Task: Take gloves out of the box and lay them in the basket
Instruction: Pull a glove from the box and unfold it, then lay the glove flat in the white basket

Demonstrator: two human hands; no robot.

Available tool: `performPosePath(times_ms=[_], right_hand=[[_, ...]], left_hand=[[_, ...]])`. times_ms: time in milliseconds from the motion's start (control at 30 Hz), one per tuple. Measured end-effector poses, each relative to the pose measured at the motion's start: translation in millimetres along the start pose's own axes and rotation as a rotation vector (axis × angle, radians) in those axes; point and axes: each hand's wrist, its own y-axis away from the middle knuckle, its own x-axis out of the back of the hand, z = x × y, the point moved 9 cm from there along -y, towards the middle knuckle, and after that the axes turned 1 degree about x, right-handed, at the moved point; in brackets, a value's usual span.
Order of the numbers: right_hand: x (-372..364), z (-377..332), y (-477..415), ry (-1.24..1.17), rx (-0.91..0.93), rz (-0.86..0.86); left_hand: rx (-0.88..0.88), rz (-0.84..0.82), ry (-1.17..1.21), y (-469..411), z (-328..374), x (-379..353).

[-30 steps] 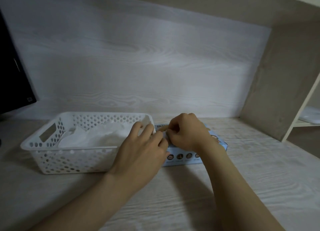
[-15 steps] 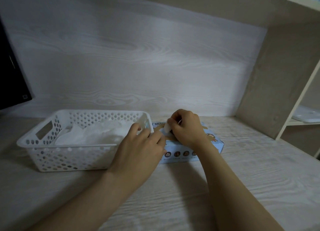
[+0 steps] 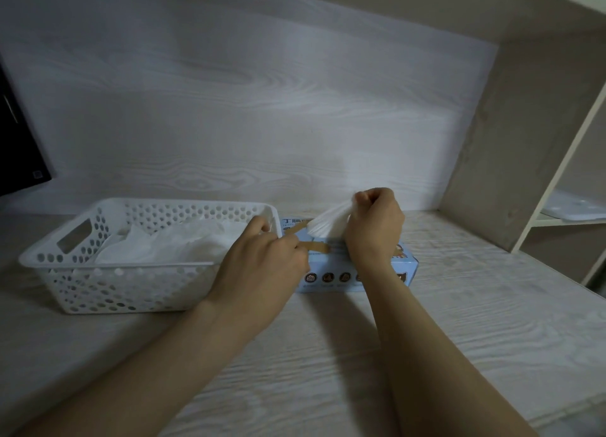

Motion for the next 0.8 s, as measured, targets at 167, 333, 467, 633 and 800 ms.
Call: performPosePath(times_ms=[167, 333, 467, 633, 800], right_hand=[[0, -3, -3, -0.042, 0.016, -0.078], [-14, -33, 8, 0.073, 0.229, -0.320], [-29, -41, 31, 0.301, 0.383, -0.549], [-27, -35, 30, 0.099, 0.394, -0.448], [-20, -31, 26, 0.162, 0.427, -0.226]], left_hand=[[0.012, 0.015, 0.009, -1, 0, 0], [0.021, 0.048, 0.003, 3, 0, 3], [0.030, 0.077, 0.009, 3, 1, 8], [0.025, 0.077, -0.017, 5, 2, 6], [0.018, 0.062, 0.010, 4, 1, 4]])
